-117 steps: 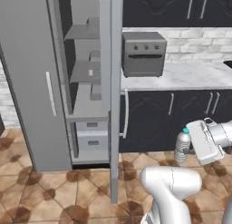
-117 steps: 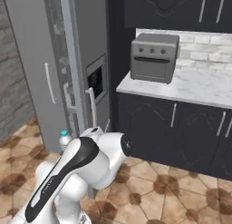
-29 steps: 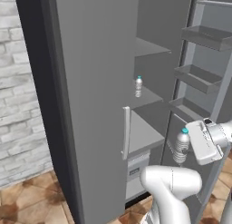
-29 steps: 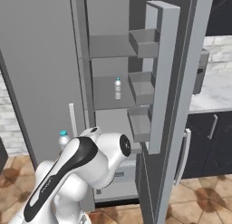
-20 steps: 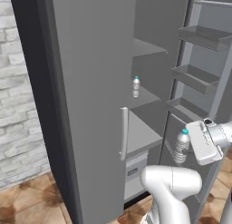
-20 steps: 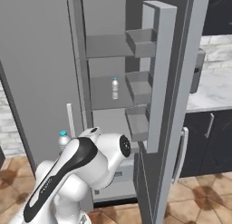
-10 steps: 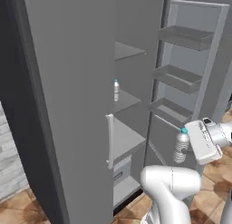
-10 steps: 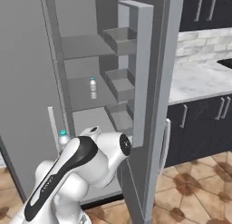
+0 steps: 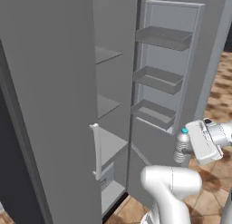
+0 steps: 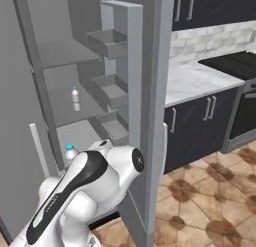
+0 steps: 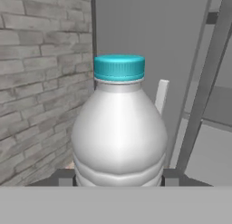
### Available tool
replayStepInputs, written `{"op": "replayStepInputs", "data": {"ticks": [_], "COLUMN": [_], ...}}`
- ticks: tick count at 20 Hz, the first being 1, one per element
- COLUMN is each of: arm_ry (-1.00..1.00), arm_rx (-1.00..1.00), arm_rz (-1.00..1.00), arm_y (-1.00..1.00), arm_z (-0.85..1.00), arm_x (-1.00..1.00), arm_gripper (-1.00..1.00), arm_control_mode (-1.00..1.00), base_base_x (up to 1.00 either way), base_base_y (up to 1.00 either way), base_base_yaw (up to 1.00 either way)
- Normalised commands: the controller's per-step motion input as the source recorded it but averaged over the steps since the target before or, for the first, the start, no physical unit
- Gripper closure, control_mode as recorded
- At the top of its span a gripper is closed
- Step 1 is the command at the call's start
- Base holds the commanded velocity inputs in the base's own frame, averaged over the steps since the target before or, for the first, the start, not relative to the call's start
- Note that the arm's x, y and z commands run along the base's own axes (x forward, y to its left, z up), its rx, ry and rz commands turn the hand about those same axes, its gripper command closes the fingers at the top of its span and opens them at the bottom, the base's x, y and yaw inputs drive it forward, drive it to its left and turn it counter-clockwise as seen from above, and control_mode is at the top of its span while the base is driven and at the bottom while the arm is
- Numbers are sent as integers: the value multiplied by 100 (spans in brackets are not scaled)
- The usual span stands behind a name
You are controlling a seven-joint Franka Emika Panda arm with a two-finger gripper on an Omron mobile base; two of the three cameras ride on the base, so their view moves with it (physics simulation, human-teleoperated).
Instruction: Take the bottled waters from the counter and place them in the freezer to freeze. Close the freezer door after placing the bottles.
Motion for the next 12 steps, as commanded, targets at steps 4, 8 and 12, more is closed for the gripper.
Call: {"op": "replayStepInputs", "data": {"ticks": [4,8,12], "arm_ry": [0,0,0], "arm_rx": [0,0,0], "arm_rz": [0,0,0], "arm_y": [0,0,0], "arm_z": [0,0,0], "arm_x": [0,0,0], "arm_gripper": [100,100,100], "arm_control_mode": [100,100,100], "base_base_x": [27,31,34], "base_base_y": [8,17,25], "base_base_yaw": [-21,-20,-17]}}
